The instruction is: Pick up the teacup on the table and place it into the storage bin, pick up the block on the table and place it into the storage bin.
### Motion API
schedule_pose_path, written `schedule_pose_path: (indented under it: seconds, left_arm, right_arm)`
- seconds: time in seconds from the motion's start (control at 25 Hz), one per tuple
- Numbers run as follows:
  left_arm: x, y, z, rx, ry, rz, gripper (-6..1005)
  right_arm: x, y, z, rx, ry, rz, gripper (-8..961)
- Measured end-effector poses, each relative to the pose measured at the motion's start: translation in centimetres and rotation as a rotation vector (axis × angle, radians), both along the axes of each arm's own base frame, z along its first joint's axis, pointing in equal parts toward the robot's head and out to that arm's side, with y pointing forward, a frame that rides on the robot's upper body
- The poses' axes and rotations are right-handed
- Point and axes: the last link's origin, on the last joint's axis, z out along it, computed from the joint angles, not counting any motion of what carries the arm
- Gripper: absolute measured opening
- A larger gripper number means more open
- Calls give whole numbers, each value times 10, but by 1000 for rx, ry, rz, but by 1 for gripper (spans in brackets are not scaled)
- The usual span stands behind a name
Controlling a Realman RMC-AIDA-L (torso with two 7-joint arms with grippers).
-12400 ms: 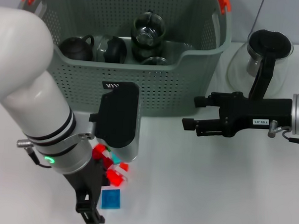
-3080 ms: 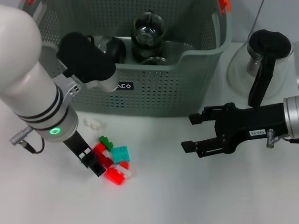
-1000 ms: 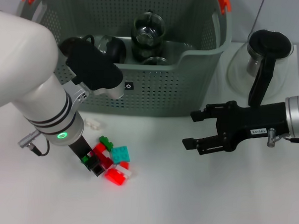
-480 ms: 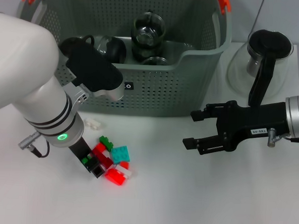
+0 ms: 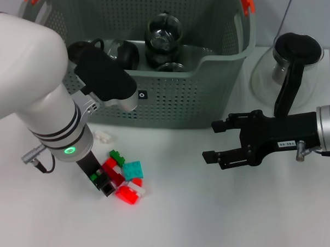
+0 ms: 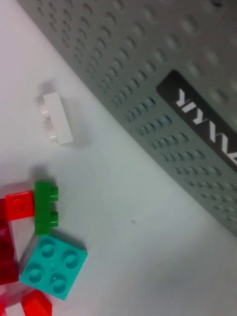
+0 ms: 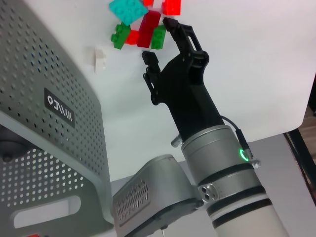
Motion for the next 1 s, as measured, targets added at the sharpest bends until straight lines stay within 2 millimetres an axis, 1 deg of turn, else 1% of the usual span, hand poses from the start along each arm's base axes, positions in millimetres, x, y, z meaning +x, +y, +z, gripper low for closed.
schedule_pose_path:
  seconds: [0.56,0.88,1.0]
  left_arm:
    - [1,2,0,7,-3,-9,650]
    - [0,2,1,6,-2,0,438]
    - [0,1,1,6,-2,3,437]
  right_arm:
    - [0,2,0,14,1,-4,852]
    - [0,2,0,14,1,-4,852]
    - [0,2,0,14,1,-4,852]
